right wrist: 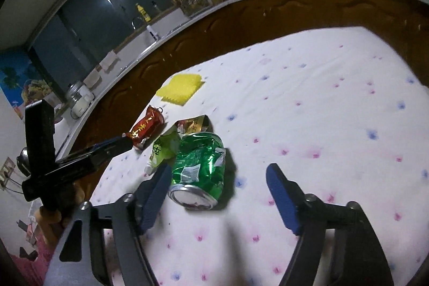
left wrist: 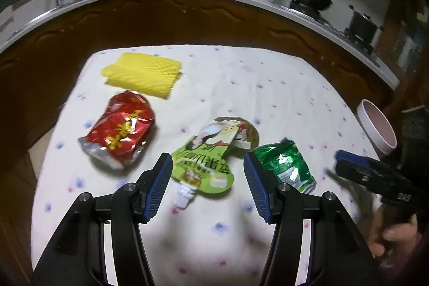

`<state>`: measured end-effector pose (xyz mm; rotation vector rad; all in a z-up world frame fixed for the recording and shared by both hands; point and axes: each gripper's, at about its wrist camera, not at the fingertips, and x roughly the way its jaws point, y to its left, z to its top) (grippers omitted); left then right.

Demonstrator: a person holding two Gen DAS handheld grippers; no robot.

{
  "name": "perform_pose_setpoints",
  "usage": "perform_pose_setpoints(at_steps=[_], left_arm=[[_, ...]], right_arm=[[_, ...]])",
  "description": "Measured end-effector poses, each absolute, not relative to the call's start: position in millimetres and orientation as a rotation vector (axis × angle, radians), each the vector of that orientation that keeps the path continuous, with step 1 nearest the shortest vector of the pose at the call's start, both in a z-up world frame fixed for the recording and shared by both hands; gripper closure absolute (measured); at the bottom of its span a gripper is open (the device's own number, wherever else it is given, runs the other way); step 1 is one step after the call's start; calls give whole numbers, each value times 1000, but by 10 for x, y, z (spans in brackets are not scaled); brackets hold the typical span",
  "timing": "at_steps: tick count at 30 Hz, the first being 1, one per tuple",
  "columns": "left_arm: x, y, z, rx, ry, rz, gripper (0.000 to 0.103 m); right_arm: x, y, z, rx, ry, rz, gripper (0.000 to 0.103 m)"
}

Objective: Collect trash
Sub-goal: 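Grasp the green drink pouch with the left tool while the right tool grasps the green can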

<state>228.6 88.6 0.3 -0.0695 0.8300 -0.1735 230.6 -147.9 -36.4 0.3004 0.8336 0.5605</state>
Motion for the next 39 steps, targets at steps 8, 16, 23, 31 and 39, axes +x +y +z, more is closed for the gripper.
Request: perform_pose_setpoints(at_steps=[8, 16, 23, 31, 39], left_arm=[[2561, 776, -159, 23, 880, -200, 47], [2706, 641, -276, 74, 910, -251, 88], [2687, 545, -214, 71, 886, -276, 96], [2584, 425, 7, -50, 837, -328, 98], [2452, -69, 204, -66, 797, -422, 98]], right_arm=[[2604, -1310, -651, 353, 947, 624, 49], [2606, -1248, -701, 374, 965, 694, 76], [2479, -1524, -587, 406, 922, 661, 76], [2259, -2172, -411, 473, 842, 545, 77], [2043, -2742, -263, 503, 765, 437, 78]])
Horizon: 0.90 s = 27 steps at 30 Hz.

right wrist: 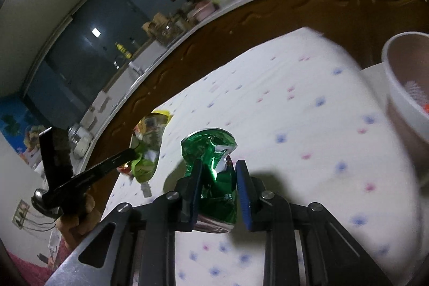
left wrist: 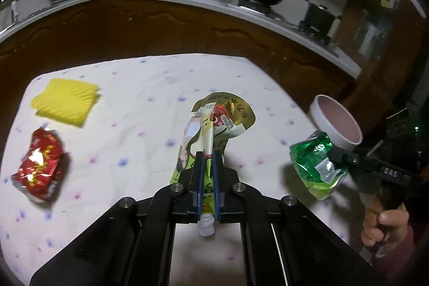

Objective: Collect trash
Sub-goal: 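Grasp the green drink pouch with the left tool while the right tool grasps the green can, then carry pouch and green can over the pink bin and open both tools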

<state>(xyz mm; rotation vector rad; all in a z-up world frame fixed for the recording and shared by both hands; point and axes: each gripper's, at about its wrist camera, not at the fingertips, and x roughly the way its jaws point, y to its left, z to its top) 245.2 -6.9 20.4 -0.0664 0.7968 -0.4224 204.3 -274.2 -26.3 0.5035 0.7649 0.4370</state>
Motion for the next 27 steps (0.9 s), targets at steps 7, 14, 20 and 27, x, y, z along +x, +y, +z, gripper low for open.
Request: perform_pose_setpoints(at_steps=[7, 14, 20, 27], left_arm=[[2422, -497, 298, -67, 785, -501, 98], [2388, -856, 382, -62, 777, -552, 98], [2400, -1121, 459, -51, 771, -593, 98], [2431, -1509, 598, -20, 749, -651, 98]], right_arm=[[1878, -3108, -215, 526, 725, 374, 79], [1760, -3450, -178, 557, 688, 320, 79], [1644, -3689, -128, 569, 651, 292, 79], [1557, -4010, -52, 592, 607, 245, 79]])
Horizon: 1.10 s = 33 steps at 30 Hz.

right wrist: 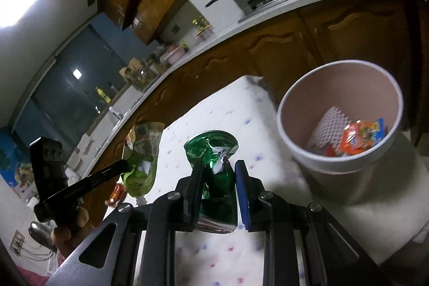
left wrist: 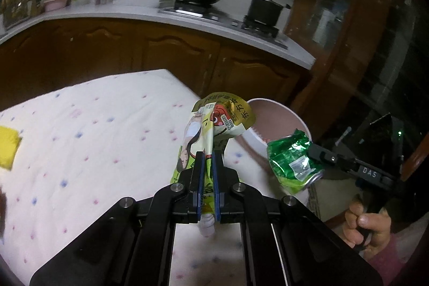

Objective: Collect trash
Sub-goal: 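Carry pouch and green can over the pink bin and open both tools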

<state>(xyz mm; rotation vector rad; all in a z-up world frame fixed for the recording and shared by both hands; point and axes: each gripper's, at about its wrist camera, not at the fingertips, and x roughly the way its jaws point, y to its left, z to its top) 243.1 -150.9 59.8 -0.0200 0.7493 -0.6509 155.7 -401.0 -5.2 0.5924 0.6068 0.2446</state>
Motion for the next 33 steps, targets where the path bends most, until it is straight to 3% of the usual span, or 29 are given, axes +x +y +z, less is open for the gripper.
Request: perform_pose_setpoints(at_steps=[19, 33], left_arm=[[2707, -2876, 813, 31, 724, -835, 98], [3014, -3555, 412, 33, 817, -839, 98]], right_arm=[[1632, -5139, 85, 630, 514, 8, 80], [1846, -5373, -26, 582, 534, -63, 80]])
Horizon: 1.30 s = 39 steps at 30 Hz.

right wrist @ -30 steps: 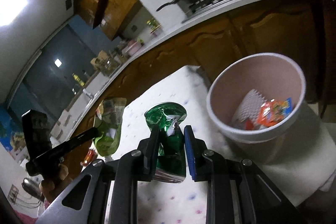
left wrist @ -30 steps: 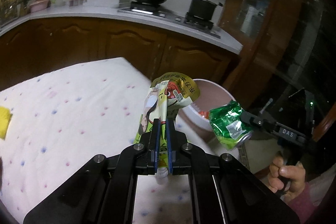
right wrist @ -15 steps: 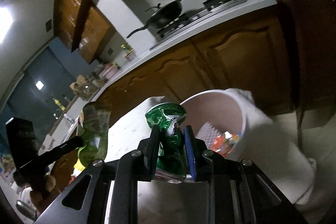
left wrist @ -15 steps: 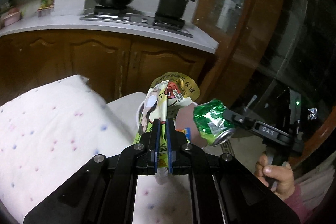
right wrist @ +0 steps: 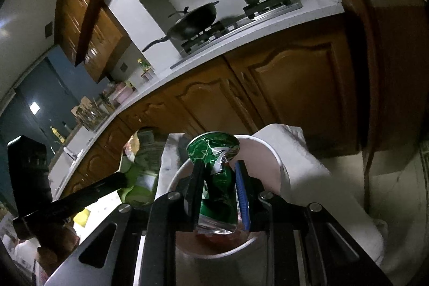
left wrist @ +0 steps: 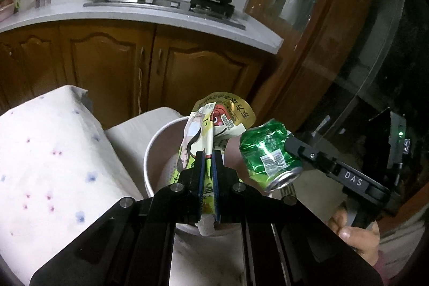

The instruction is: Collect trash

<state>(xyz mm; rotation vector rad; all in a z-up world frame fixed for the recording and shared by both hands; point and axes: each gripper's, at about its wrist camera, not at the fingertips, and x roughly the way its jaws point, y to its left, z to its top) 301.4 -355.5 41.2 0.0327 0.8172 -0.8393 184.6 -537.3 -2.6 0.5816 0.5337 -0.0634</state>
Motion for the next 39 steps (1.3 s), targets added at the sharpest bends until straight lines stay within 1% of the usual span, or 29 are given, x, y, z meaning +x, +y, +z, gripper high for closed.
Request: perform_pose_setpoints(at_steps=[11, 12, 13, 14, 15, 16, 18, 24, 27, 29, 30, 31, 33, 34, 36, 38, 39], left_arm=[[3134, -3685, 185, 35, 867, -814, 97], [3140, -3679, 165, 32, 874, -809, 94], [3147, -3672, 153, 26, 881, -811, 84], [3145, -3656, 142, 18, 887, -814, 76], [3133, -3629, 141, 14, 883, -810, 62], [3115, -3608, 145, 16, 872, -801, 58], [3082, -3564, 142, 26, 860, -791, 58], [3050, -3422, 104, 7, 870, -778, 58], [3028, -3337, 101, -3, 872, -770, 58], [3004, -3273, 108, -14, 873, -763, 57], [2991, -3233, 112, -20, 874, -759, 54], [2977, -3194, 118, -25, 873, -756, 53], [2932, -3099, 135, -34, 866, -747, 51], [2908, -3051, 143, -38, 863, -742, 48], [2844, -2936, 164, -48, 853, -733, 48], [2779, -2819, 183, -58, 845, -718, 42], [2745, -2756, 189, -64, 843, -705, 35]], right_arm=[[1982, -5367, -138, 552, 574, -69, 80], [1995, -5372, -150, 554, 578, -68, 79], [2008, -5375, -161, 556, 583, -66, 75], [2019, -5382, -173, 561, 586, -63, 74], [2018, -5390, -181, 567, 590, -64, 67], [2015, -5398, -184, 572, 588, -63, 57], [1968, -5406, -179, 577, 574, -77, 52], [1831, -5403, -191, 607, 553, -93, 50], [1767, -5351, -185, 610, 544, -96, 45], [1734, -5322, -172, 618, 535, -95, 43], [1726, -5307, -159, 621, 531, -92, 41], [1693, -5277, -146, 624, 523, -93, 36], [1643, -5215, -109, 618, 506, -94, 31], [1614, -5171, -88, 611, 500, -90, 30], [1561, -5099, -57, 603, 491, -92, 28], [1499, -5011, -23, 603, 479, -89, 21], [1459, -4958, -8, 606, 470, -90, 16]])
